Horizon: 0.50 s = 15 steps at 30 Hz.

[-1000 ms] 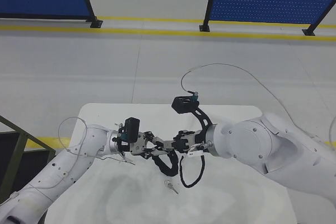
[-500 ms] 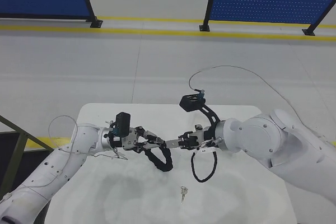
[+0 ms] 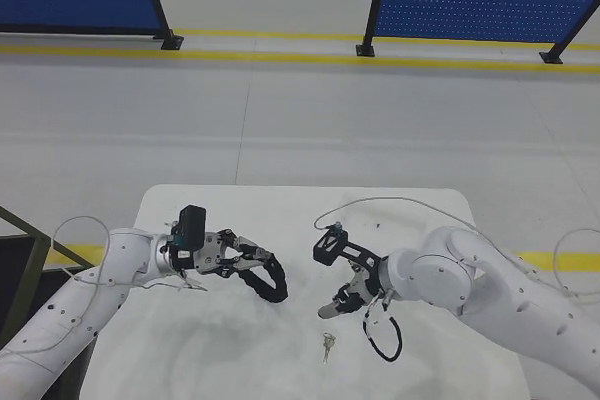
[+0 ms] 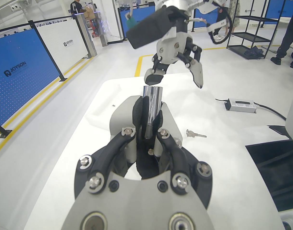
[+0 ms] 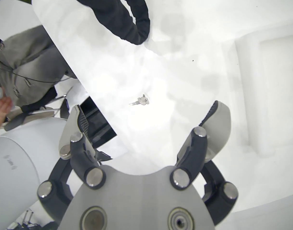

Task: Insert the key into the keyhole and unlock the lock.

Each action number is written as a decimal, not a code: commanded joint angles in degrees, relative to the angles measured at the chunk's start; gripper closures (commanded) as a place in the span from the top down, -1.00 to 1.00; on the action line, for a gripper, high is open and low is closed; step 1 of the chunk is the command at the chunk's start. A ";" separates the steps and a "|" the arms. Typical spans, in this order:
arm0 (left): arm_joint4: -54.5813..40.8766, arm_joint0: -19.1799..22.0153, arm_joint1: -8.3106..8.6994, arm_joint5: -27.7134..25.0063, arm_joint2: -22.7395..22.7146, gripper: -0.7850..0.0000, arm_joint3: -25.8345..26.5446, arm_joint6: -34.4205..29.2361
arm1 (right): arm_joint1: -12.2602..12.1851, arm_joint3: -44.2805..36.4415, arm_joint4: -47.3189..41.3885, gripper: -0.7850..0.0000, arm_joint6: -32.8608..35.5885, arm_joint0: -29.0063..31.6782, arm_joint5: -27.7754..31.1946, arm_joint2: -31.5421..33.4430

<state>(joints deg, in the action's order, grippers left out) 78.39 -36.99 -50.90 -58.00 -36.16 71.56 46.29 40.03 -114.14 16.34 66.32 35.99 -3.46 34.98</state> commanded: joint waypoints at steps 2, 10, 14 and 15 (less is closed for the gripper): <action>-0.53 -0.66 1.55 0.00 -0.27 -1.00 1.55 0.00 | 0.44 0.27 4.02 1.00 -1.00 0.95 1.39 -1.52; -2.50 -2.90 5.48 0.00 -1.48 -1.00 5.02 0.00 | 1.99 -0.25 15.32 1.00 0.43 2.42 1.87 -5.94; -3.16 -3.65 6.97 0.00 -2.39 -1.00 7.00 0.00 | 1.99 -0.25 15.32 1.00 0.43 2.42 1.87 -5.94; -3.33 -3.84 7.31 0.00 -2.71 -1.00 7.47 0.00 | 1.99 -0.25 15.32 1.00 0.43 2.42 1.87 -5.94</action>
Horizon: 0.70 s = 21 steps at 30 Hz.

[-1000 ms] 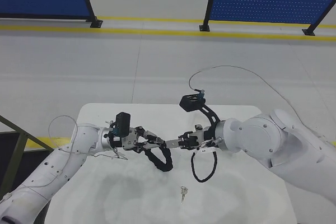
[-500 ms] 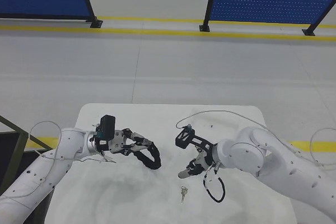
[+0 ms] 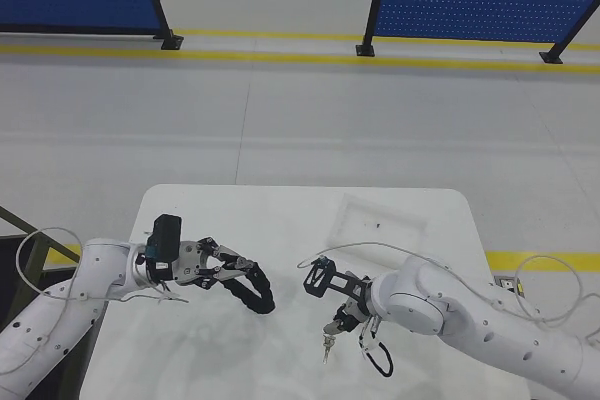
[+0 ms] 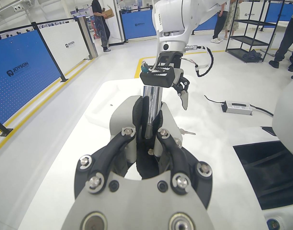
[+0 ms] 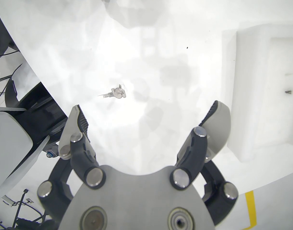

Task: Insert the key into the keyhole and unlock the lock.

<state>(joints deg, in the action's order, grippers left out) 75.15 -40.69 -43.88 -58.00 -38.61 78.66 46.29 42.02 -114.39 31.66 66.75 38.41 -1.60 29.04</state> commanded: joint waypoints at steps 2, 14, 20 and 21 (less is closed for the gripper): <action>-0.32 -0.48 0.90 0.00 -1.08 -1.00 1.24 0.00 | 0.00 0.00 0.00 1.00 0.00 0.00 0.01 0.00; -0.66 -0.77 1.15 0.04 -1.47 -1.00 1.75 0.05 | 0.06 0.92 0.58 1.00 -0.59 0.82 1.80 -0.12; -0.66 -0.77 1.15 0.04 -1.47 -1.00 1.75 0.05 | 1.02 4.27 1.03 1.00 -1.79 2.61 10.38 -2.19; -0.66 -0.77 1.15 0.04 -1.47 -1.00 1.75 0.05 | 1.26 4.61 1.48 1.00 -1.97 3.01 11.49 -2.79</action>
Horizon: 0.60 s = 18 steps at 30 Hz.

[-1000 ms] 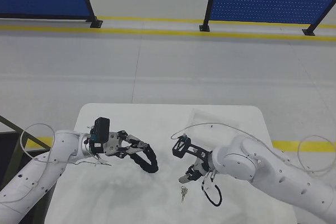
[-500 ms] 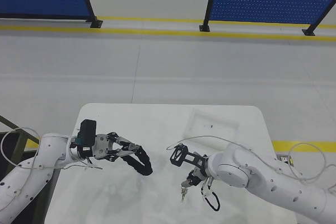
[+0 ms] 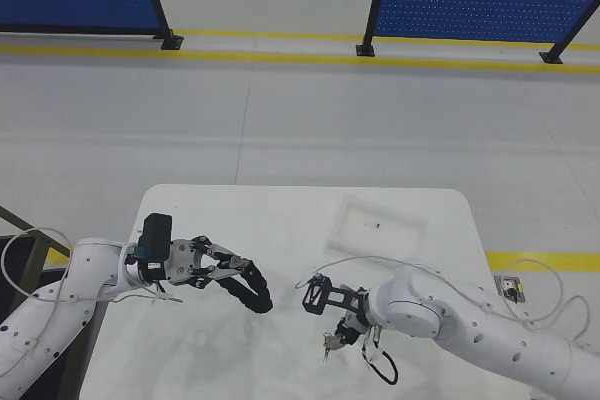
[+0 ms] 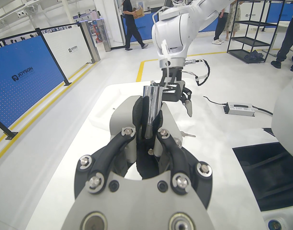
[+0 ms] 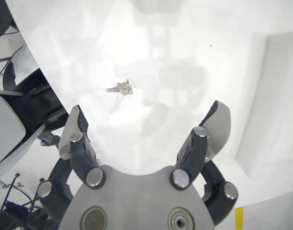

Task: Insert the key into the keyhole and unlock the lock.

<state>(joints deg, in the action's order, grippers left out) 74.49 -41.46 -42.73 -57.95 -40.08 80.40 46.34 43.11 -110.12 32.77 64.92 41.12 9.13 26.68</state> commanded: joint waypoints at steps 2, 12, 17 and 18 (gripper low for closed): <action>0.00 0.00 0.00 0.00 0.00 -1.00 0.00 0.00 | 0.73 1.68 1.48 1.00 -0.74 0.82 1.36 -1.34; 0.00 0.00 0.00 0.00 0.00 -1.00 0.00 0.00 | 4.47 6.21 3.22 -0.13 -1.77 0.49 2.95 -4.27; 0.00 0.00 0.00 0.00 0.00 -1.00 0.00 0.00 | 5.55 7.21 3.88 -0.19 -1.16 0.56 2.87 -4.52; 0.00 0.00 0.00 0.00 0.00 -1.00 0.00 0.00 | 5.74 7.51 4.05 -0.20 -1.03 0.62 2.86 -4.58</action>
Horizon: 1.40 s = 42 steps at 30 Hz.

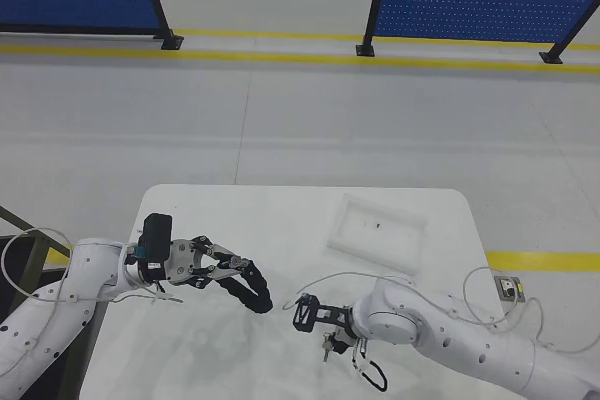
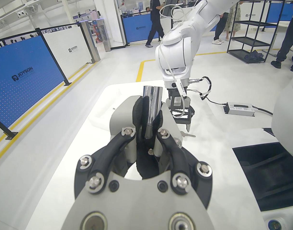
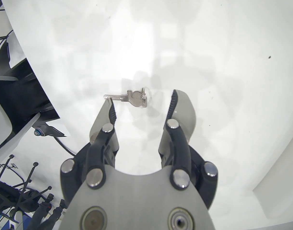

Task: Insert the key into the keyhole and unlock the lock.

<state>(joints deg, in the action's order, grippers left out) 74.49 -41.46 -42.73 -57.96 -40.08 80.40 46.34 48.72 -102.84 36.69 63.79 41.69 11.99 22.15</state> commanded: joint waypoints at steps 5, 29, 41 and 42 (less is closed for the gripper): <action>0.00 0.00 0.00 0.00 0.00 -1.00 0.00 0.00 | 1.08 1.46 0.72 -0.33 0.13 0.30 0.03 -0.11; 0.00 0.00 0.00 0.00 0.00 -1.00 0.00 0.00 | -1.38 -4.02 -9.55 -1.00 -5.56 3.22 14.00 14.13; 0.00 0.00 0.00 0.00 0.00 -1.00 0.00 0.00 | -5.97 2.28 -15.93 -1.00 -10.37 7.41 13.70 32.69; 0.00 0.00 0.00 0.00 0.00 -1.00 0.00 0.00 | -5.98 3.94 -16.14 -1.00 -10.86 7.26 13.45 33.23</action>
<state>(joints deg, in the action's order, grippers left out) 74.49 -41.46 -42.73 -57.96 -40.08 80.40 46.34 42.74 -100.35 20.73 53.29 49.08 25.61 54.96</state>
